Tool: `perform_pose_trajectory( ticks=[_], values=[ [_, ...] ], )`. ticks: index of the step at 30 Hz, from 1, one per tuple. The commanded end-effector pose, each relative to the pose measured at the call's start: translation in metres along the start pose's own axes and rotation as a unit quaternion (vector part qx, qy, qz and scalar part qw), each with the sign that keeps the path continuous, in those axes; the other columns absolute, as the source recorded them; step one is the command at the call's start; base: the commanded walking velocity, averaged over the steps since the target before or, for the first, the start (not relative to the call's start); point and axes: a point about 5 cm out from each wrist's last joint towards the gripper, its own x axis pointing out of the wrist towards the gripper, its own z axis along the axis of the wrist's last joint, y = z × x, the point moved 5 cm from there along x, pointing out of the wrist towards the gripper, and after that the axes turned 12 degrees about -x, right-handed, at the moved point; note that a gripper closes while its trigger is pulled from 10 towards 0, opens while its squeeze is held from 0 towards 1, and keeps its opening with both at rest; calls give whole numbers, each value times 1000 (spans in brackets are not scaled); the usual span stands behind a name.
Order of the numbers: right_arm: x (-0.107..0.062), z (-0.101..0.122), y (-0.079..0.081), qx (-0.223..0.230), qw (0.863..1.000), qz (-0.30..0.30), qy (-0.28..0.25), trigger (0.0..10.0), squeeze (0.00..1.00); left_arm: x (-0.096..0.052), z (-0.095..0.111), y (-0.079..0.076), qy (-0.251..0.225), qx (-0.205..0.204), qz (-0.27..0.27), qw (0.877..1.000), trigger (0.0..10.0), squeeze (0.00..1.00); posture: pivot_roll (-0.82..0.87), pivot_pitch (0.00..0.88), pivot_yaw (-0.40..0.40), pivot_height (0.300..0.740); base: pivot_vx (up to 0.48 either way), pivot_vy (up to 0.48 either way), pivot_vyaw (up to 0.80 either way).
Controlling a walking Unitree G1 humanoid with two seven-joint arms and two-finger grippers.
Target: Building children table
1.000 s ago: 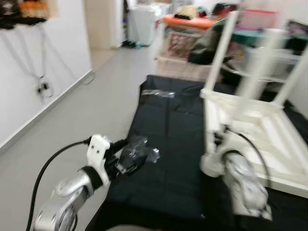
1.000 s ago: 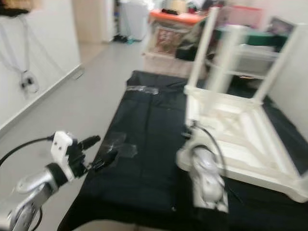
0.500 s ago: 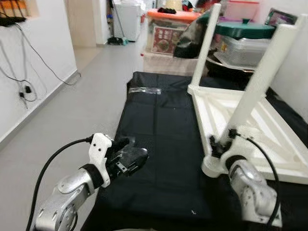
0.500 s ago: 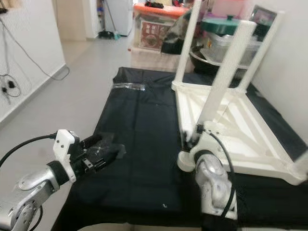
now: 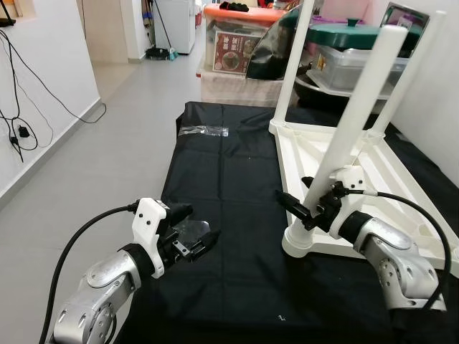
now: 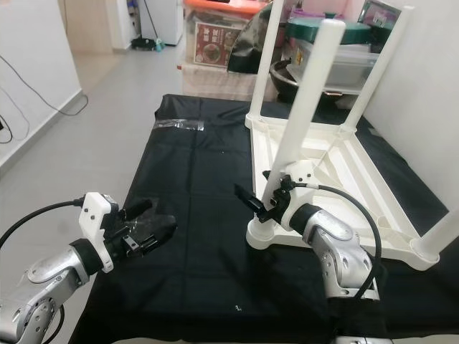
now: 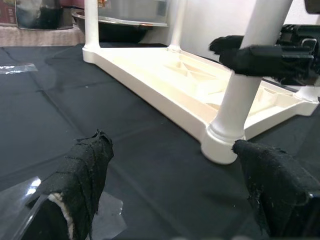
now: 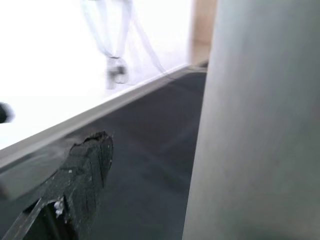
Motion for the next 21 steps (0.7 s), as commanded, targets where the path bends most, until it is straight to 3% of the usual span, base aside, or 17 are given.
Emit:
perform_pose_trajectory(
  ticks=[1,2,4,5,9,10,11,12,13,14,15,16,17,18,21],
  values=[
    [11,-6,24,11,998,61,1,10000,0,1,0,0,0,6,2,1000,10000,0,75,0,-111,740,0,0,0],
    [17,-3,35,6,995,97,-12,8039,0,2,1,0,-1,6,2,1000,10000,0,85,0,-118,740,0,0,0],
    [17,-3,35,6,995,97,-12,8039,0,2,1,0,-1,6,2,1000,10000,0,85,0,-118,740,0,0,0],
    [21,1,43,5,992,125,-26,549,0,1,1,1,-3,7,3,1000,10000,0,87,0,-119,740,0,0,0],
    [23,-1,47,9,990,134,-31,0,0,-1,1,1,-2,8,5,1000,10000,0,89,0,-120,740,0,0,0],
    [31,-20,30,17,998,48,21,0,0,-3,0,1,-1,7,7,1000,10000,0,83,0,-120,740,0,0,0],
    [31,-20,30,17,998,48,21,0,0,-3,0,1,-1,7,7,1000,10000,0,83,0,-120,740,0,0,0],
    [28,-48,-3,35,989,-104,98,0,0,-4,-1,1,0,6,8,1000,10000,0,76,0,-116,740,0,0,0],
    [-3,-80,-40,60,935,-297,184,0,0,-4,-2,0,1,5,8,1000,10000,0,69,0,-111,740,0,0,0],
    [-3,-80,-40,60,935,-297,184,0,0,-4,-2,0,1,5,8,1000,10000,0,69,0,-111,740,0,0,0],
    [-37,-101,-55,76,871,-420,242,0,0,-4,-3,-1,2,3,7,1000,10000,0,62,0,-103,740,0,0,0],
    [-37,-101,-55,76,871,-420,242,0,0,-4,-3,-1,2,3,7,1000,10000,0,62,0,-103,740,0,0,0],
    [-61,-111,-58,85,830,-480,270,0,0,-3,-3,-2,3,2,5,1000,10000,0,58,0,-99,740,0,0,0],
    [-76,-110,-54,78,810,-512,276,0,0,-3,-4,-2,4,0,3,1000,10000,0,54,0,-94,740,0,0,0],
    [-87,-97,-43,58,802,-533,264,0,0,-3,-5,-3,7,-1,0,1000,10000,0,47,0,-89,740,0,0,0]
  ],
)
